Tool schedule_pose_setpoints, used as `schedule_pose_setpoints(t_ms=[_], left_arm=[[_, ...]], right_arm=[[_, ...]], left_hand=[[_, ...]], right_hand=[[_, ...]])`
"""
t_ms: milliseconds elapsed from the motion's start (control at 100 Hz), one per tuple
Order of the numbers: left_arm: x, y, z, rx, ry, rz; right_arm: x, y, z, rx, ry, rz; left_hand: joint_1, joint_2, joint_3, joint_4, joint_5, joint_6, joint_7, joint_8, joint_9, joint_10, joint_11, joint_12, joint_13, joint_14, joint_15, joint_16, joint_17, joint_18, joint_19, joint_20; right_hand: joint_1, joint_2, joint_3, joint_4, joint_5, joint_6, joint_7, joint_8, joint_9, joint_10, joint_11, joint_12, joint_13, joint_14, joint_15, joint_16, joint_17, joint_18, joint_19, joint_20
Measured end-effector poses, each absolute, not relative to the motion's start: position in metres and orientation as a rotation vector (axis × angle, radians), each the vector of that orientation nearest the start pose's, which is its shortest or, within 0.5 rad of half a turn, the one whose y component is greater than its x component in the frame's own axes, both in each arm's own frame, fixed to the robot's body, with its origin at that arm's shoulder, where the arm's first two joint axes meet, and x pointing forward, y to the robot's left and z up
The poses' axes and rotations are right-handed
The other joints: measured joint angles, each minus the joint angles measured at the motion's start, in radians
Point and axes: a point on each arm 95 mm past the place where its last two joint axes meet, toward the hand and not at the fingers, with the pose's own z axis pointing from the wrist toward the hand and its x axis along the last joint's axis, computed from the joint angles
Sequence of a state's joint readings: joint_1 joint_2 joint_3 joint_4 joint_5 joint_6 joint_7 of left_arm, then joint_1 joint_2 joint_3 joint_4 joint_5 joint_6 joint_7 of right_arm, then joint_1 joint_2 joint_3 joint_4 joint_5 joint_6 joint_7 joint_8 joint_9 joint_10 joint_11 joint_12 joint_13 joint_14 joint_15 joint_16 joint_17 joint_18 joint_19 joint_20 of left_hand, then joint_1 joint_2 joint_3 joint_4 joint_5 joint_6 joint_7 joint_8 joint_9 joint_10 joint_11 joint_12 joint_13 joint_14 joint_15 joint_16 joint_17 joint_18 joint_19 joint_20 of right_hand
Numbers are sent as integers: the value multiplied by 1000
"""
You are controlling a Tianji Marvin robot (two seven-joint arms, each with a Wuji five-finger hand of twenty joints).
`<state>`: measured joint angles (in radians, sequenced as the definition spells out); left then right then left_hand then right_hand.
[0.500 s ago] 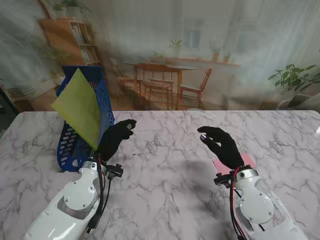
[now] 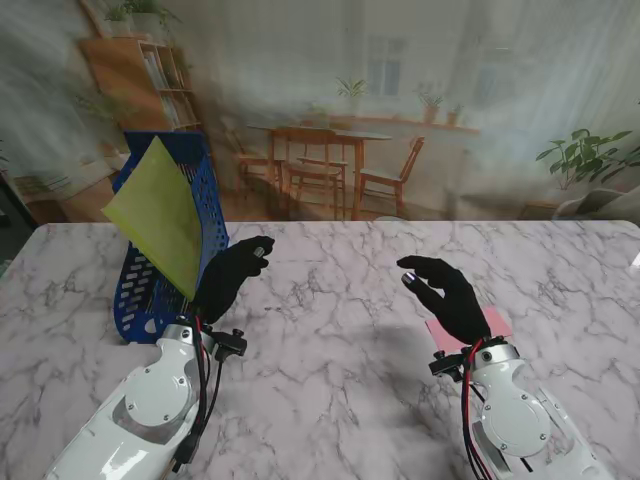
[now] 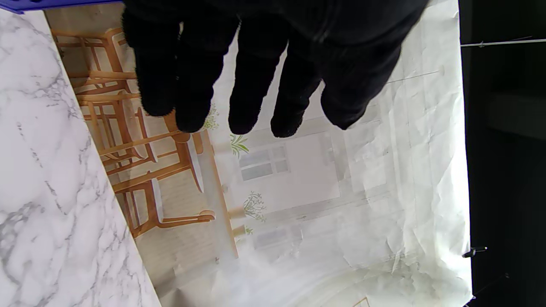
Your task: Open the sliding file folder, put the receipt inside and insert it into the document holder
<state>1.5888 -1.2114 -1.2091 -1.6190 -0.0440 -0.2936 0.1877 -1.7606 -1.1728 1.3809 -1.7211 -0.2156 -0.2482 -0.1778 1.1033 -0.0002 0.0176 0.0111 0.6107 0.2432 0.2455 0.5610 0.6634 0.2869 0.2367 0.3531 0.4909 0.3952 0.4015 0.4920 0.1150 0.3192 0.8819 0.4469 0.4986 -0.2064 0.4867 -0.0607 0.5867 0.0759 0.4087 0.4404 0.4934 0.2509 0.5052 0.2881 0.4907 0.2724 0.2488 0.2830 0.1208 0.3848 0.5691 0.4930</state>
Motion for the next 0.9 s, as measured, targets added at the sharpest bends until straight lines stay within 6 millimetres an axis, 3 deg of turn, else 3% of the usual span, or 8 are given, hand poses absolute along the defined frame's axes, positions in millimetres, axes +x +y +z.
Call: schedule_pose_setpoints(t_ms=[350,540,640,900], left_arm=[[380,-18,-267,-1656,334,-2538],[377,0,-235,-1531,283,-2579],[380,18,-221,-1405,303,-2547],[385,72,-201,-1298,128,-2549]], right_arm=[[360,-24,-301,-2035,-800,-2593],[356,-24,-301,-2031,-786,-2591],[356,-24,-301,-2028,-787,-2591],[356,-22,-299,-2018,-799,-2598]], left_hand=[[0,0,-10,0,0,0,-1,0,-58,-1,-52,-26,-32,-10,-12,-31,-14,-16,-31,-1],[-3,0,-10,0,-35,1,-16,-6,-98,-2,-63,-42,-77,-29,-29,-39,-25,-39,-56,-13],[-13,0,-18,0,-36,1,-23,-13,-131,-4,-74,-56,-95,-42,-51,-69,-31,-53,-78,-29],[-52,1,-12,0,-115,-2,-67,-80,-304,-30,-161,-128,-209,-80,-120,-145,-76,-116,-164,-67]], right_hand=[[0,0,0,0,0,0,0,0,0,0,0,0,0,0,0,0,0,0,10,1],[0,0,0,0,0,0,0,0,0,0,0,0,0,0,0,0,0,0,18,2],[0,0,0,0,0,0,0,0,0,0,0,0,0,0,0,0,-1,0,20,2],[0,0,0,0,0,0,0,0,0,0,0,0,0,0,0,0,-2,0,33,2]])
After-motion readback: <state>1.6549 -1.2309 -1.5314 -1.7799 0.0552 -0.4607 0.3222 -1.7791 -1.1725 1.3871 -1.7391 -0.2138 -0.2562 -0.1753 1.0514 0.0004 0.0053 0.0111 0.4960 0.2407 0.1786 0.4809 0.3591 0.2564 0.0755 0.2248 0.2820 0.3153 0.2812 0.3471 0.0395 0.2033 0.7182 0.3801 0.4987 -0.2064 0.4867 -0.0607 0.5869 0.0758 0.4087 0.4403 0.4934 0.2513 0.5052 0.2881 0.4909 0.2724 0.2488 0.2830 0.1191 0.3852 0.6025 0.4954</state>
